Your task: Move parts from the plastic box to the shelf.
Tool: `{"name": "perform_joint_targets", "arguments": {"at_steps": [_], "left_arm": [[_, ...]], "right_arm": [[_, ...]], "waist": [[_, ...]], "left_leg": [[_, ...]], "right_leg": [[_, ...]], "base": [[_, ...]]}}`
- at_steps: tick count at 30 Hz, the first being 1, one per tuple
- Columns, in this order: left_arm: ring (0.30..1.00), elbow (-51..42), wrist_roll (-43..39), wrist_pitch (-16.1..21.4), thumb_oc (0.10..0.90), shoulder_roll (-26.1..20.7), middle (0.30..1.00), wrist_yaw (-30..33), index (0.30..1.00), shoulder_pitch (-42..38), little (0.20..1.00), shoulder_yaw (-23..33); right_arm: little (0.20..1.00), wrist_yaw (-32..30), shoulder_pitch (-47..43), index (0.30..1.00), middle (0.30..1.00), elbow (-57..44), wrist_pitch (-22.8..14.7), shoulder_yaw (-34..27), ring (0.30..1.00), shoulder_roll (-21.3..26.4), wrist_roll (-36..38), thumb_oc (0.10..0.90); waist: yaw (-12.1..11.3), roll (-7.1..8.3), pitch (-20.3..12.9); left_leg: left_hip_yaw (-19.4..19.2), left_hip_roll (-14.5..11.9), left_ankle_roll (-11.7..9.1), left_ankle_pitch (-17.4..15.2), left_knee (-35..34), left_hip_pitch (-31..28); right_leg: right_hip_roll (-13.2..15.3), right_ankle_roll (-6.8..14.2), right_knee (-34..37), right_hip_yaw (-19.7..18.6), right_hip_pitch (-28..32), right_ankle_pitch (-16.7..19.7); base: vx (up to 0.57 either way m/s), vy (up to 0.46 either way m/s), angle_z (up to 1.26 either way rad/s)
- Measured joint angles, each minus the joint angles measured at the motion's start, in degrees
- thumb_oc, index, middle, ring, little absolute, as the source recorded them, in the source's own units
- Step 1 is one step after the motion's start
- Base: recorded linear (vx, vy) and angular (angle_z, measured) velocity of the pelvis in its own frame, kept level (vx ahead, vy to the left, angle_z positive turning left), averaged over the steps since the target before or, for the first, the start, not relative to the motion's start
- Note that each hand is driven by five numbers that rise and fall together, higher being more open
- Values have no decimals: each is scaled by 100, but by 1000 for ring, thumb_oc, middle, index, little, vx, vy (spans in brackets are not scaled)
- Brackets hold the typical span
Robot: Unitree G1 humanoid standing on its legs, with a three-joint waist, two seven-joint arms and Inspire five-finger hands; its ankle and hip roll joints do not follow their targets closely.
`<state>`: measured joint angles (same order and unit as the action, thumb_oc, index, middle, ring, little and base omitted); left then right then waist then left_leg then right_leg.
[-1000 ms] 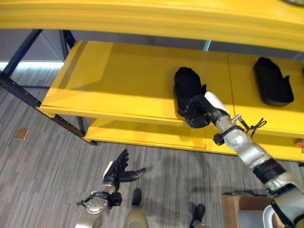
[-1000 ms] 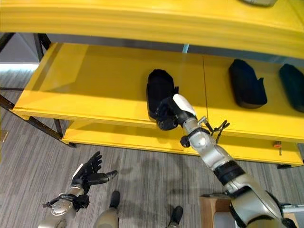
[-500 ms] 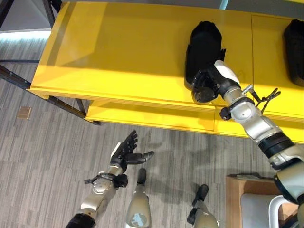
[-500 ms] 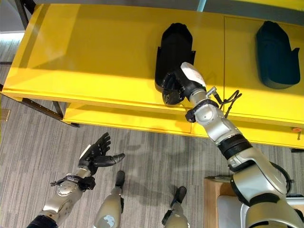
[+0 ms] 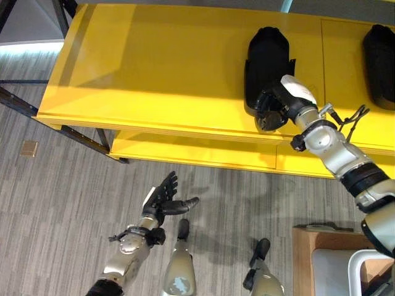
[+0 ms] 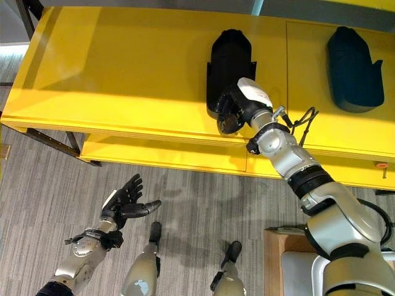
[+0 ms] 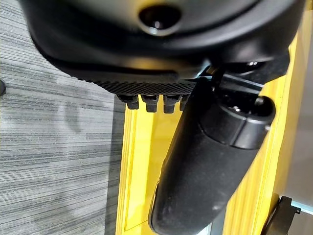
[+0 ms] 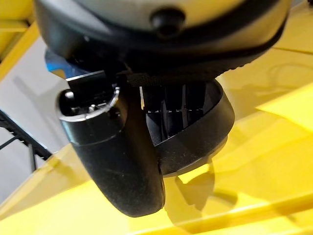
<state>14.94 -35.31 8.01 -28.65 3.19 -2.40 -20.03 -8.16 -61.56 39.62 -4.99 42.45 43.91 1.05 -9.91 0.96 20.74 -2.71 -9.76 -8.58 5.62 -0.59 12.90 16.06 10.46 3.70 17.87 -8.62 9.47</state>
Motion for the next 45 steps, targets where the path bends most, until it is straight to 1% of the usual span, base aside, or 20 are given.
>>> {"name": "perform_joint_targets", "arguments": {"at_steps": [5, 7, 21, 22, 23, 24, 29, 31, 38, 43, 45], "left_arm": [[1000, 0, -3, 3, 900, -9, 1000, -20, 1000, 0, 1000, -4], [1000, 0, -5, 3, 900, -16, 1000, -20, 1000, -2, 1000, -4], [1000, 1, -6, 11, 900, -27, 1000, -21, 1000, -49, 1000, -2], [1000, 0, -6, 11, 900, -27, 1000, -21, 1000, -50, 1000, -3], [1000, 1, -6, 11, 900, -27, 1000, -21, 1000, -52, 1000, -3], [1000, 1, -6, 11, 900, -27, 1000, -21, 1000, -55, 1000, -2], [1000, 0, -5, 13, 900, -28, 1000, -21, 1000, -55, 1000, -2], [1000, 4, -5, 22, 900, -33, 1000, -20, 1000, -72, 1000, -2], [1000, 5, -5, 77, 900, -60, 1000, -20, 1000, -90, 1000, -3], [1000, 6, -4, 77, 900, -191, 1000, -19, 1000, -115, 1000, -1], [1000, 5, -4, 76, 900, -201, 1000, -20, 1000, -117, 1000, 7]], "right_arm": [[300, 3, -230, 300, 300, 412, -8, 67, 300, 37, -165, 400], [300, 5, -271, 300, 300, 413, -12, 166, 300, 96, -213, 400], [300, 3, -418, 300, 300, 599, -77, 174, 300, 103, -312, 400], [410, 3, -418, 410, 410, 599, -77, 174, 410, 103, -312, 478], [764, 3, -418, 764, 764, 598, -77, 175, 764, 103, -312, 731], [1000, 3, -418, 1000, 1000, 598, -77, 179, 1000, 104, -315, 900], [1000, 4, -454, 1000, 1000, 595, -76, 241, 1000, 104, -345, 900], [1000, 5, -532, 1000, 1000, 557, -70, 400, 1000, 132, -433, 900], [1000, 6, -672, 1000, 1000, 314, -75, 406, 1000, 216, -433, 900], [1000, 7, -759, 1000, 1000, 291, -76, 406, 1000, 229, -437, 900], [1000, 12, -772, 1000, 1000, 122, -71, 406, 1000, 326, -442, 900]], "waist": [[1, 0, 0], [4, 0, 0], [0, -1, 0], [0, -1, 0], [0, -1, 0], [0, -1, 0], [3, -2, 0], [11, -2, 0], [23, -2, 0], [25, -2, -1], [24, -2, -1]], "left_leg": [[6, 0, 0, 0, 17, 26], [6, 0, 0, 0, 19, 26], [22, -1, 0, 0, 64, 124], [22, -1, 0, 0, 64, 124], [23, -1, 0, 0, 64, 124], [23, -1, 0, 0, 64, 124], [24, -1, 0, 0, 68, 124], [24, -1, 0, 0, 69, 124], [20, -1, 0, 0, 70, 122], [15, -1, 0, 0, 76, 113], [9, -1, 1, 0, 78, 98]], "right_leg": [[0, -4, 0, 2, -15, 4], [0, -4, -1, 4, -16, 4], [1, -11, -23, 7, -95, 8], [1, -11, -23, 7, -95, 8], [1, -11, -23, 7, -94, 8], [1, -11, -23, 8, -94, 8], [1, -11, -24, 7, -95, 9], [1, -12, -27, 5, -95, 9], [1, -12, -27, -1, -97, 9], [2, -13, -38, -4, -96, 10], [4, -13, -51, -4, -95, 10]], "base": [[0, 0, 0], [0, 0, 0], [0, 0, 0], [0, 0, 0], [0, 0, 0], [0, 0, 0], [0, 0, 0], [0, 0, 0], [0, 0, 0], [0, 0, 0], [0, 0, 0]]}}
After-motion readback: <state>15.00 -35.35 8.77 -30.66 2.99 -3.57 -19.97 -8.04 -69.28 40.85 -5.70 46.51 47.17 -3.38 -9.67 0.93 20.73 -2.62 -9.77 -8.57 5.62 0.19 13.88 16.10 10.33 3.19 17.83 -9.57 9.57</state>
